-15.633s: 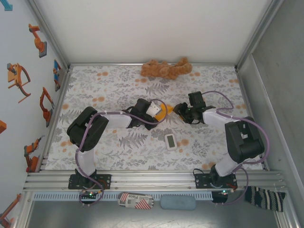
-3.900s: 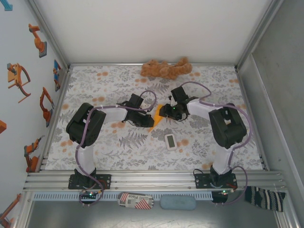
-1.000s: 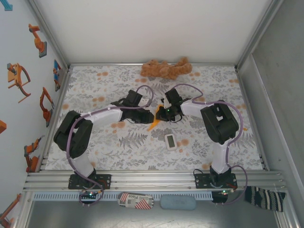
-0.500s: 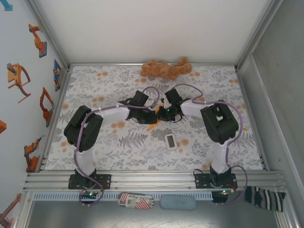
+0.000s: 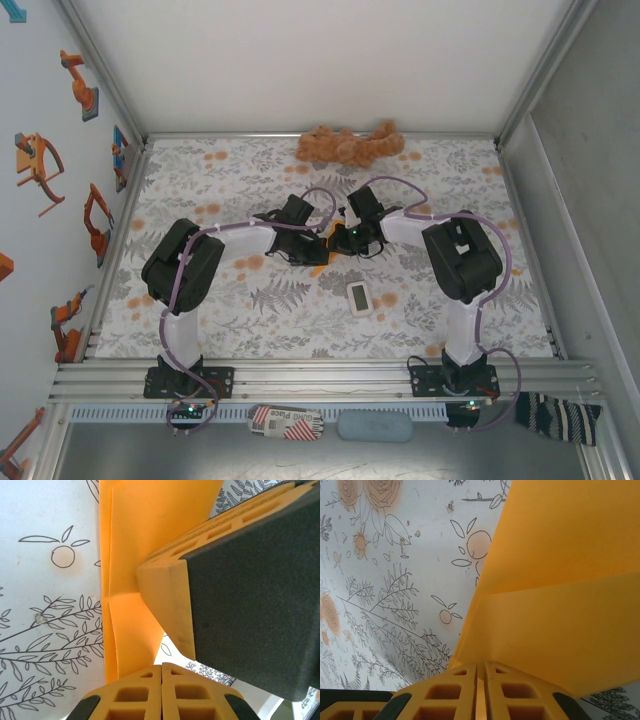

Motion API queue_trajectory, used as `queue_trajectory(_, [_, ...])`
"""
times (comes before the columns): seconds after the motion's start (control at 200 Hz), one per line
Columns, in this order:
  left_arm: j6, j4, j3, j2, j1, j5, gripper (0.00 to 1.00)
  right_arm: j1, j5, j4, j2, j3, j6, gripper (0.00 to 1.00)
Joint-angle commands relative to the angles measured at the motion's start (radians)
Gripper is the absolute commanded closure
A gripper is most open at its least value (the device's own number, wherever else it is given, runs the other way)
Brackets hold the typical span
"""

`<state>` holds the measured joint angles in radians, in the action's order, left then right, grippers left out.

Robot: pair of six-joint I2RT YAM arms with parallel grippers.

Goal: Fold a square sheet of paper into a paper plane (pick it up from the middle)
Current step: Fold the wing for the fifth time at the center of the table.

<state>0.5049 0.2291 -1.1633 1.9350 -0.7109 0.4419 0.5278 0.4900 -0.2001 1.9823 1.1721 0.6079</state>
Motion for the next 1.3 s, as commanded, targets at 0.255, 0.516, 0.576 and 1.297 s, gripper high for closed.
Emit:
queue_trajectory(0.255, [0.030, 0.009, 0.026, 0.011, 0.005, 0.009, 0.92, 0.001, -0.024, -0.022, 0.027, 0.001, -0.011, 0.86])
queue_trajectory(0.516, [0.037, -0.002, 0.049, 0.012, 0.004, 0.011, 0.93, 0.001, -0.040, -0.041, 0.042, 0.000, -0.008, 0.88])
queue_trajectory(0.576, [0.039, -0.001, 0.050, 0.013, 0.003, 0.009, 0.93, 0.001, -0.044, -0.046, 0.045, 0.000, -0.010, 0.88])
queue_trajectory(1.297, [0.026, 0.049, 0.150, -0.046, -0.004, -0.004, 0.95, -0.012, -0.093, -0.088, 0.076, -0.008, -0.010, 0.92])
